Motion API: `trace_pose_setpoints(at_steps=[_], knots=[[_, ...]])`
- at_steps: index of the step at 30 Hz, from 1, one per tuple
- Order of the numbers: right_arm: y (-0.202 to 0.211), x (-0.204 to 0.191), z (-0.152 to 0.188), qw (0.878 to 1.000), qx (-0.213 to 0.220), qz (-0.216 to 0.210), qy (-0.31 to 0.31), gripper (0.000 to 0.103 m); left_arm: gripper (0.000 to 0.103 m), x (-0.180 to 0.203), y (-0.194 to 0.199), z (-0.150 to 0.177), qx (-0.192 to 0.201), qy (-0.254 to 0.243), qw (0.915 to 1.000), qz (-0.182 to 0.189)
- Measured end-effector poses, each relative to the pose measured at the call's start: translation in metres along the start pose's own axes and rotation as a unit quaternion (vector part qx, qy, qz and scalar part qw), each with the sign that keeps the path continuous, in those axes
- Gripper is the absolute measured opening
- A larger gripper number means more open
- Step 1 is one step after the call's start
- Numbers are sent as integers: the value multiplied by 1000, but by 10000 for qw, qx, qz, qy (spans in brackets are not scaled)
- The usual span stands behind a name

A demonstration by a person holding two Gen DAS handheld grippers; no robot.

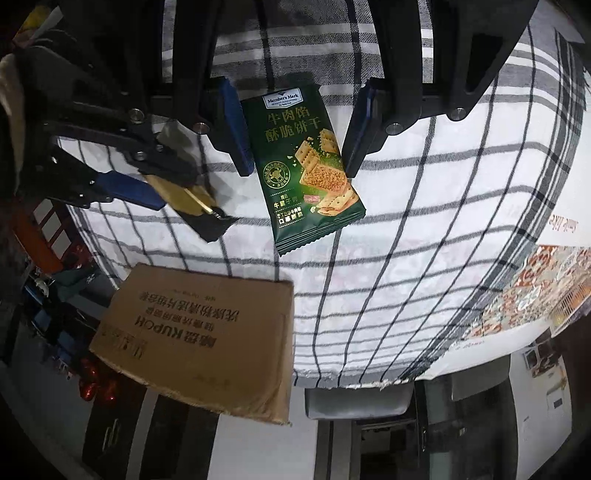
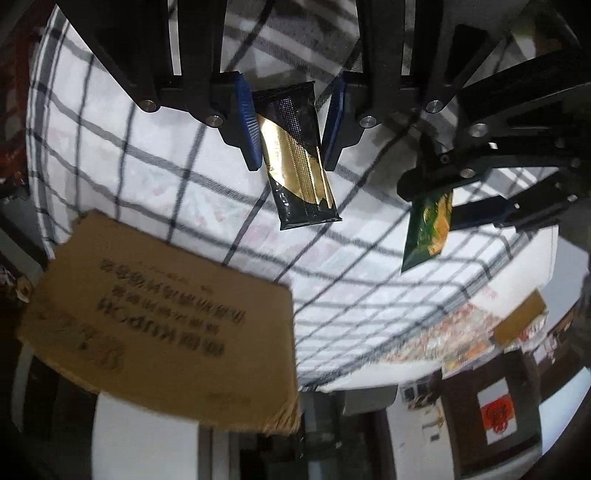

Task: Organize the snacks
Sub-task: 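Lift and carry the cracker pack and black-and-gold bar over the box with both tools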

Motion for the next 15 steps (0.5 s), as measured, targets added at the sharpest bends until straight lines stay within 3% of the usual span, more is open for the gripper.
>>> trace_pose_setpoints(at_steps=[15], knots=[[93,34,-45,9898,1151,608,-581,34,48,46,71,-56,874,-421,9925,746]])
Point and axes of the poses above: each gripper's, at about its wrist camera, not at the fingertips, and y roughly against the way its jaws point, x to its right, z to its underside, the point moved 8 cm from there along -y, roughly the way its jaws point, and after that the axes turned 15 degrees about y, right-handed, at the moved point
